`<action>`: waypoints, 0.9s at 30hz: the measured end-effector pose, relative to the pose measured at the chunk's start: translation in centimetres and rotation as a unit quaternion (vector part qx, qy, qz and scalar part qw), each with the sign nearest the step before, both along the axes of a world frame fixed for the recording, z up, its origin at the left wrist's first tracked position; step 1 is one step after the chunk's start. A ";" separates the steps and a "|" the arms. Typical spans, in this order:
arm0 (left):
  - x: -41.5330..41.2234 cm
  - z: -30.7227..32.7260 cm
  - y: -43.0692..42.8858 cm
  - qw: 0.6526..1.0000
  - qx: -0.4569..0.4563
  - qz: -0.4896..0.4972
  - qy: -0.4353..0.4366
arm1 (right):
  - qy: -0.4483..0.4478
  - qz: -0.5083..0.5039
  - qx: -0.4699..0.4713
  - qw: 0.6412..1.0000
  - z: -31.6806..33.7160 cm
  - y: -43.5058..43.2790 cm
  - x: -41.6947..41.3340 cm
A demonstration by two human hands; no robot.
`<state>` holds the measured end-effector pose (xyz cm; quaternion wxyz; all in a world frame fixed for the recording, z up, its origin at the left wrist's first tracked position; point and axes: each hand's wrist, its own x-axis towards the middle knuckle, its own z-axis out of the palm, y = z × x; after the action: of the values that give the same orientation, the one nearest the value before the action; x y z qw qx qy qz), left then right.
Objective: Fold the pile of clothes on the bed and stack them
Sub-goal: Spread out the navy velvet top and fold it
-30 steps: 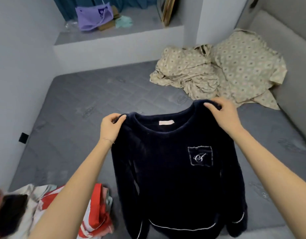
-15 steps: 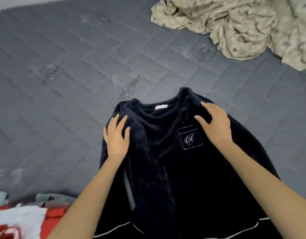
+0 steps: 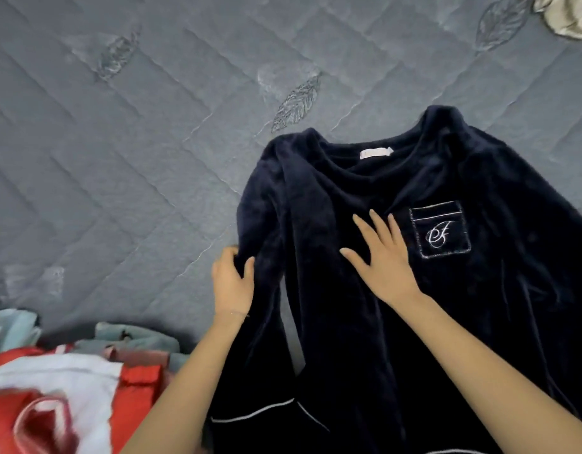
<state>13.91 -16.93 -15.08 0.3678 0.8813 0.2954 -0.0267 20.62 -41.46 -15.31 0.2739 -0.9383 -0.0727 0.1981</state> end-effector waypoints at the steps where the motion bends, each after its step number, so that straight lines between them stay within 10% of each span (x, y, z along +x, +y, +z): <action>1: 0.3 0.6 0.0 0.999 -0.046 0.020 0.001 | 0.016 0.001 -0.010 1.000 -0.1 1.1 -0.1; 10: 2.3 4.0 4.1 0.982 0.003 0.134 -0.133 | -0.037 -0.020 0.114 0.993 2.3 7.5 3.4; 15: 1.8 4.1 3.8 0.991 -0.099 -0.049 -0.070 | -0.045 0.109 0.185 0.976 3.3 13.2 5.6; 18: 1.6 4.3 3.4 0.963 -0.266 -0.024 0.033 | -0.058 0.213 0.147 0.964 3.0 15.1 6.0; 27: 2.0 2.1 5.0 0.961 -0.237 -0.095 0.109 | -0.085 0.422 -0.062 0.900 3.2 15.4 6.3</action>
<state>15.90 -11.94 -12.99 0.5279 0.7843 0.2341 -0.2266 26.90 -26.04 -12.14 0.0983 -0.8479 -0.4725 0.2192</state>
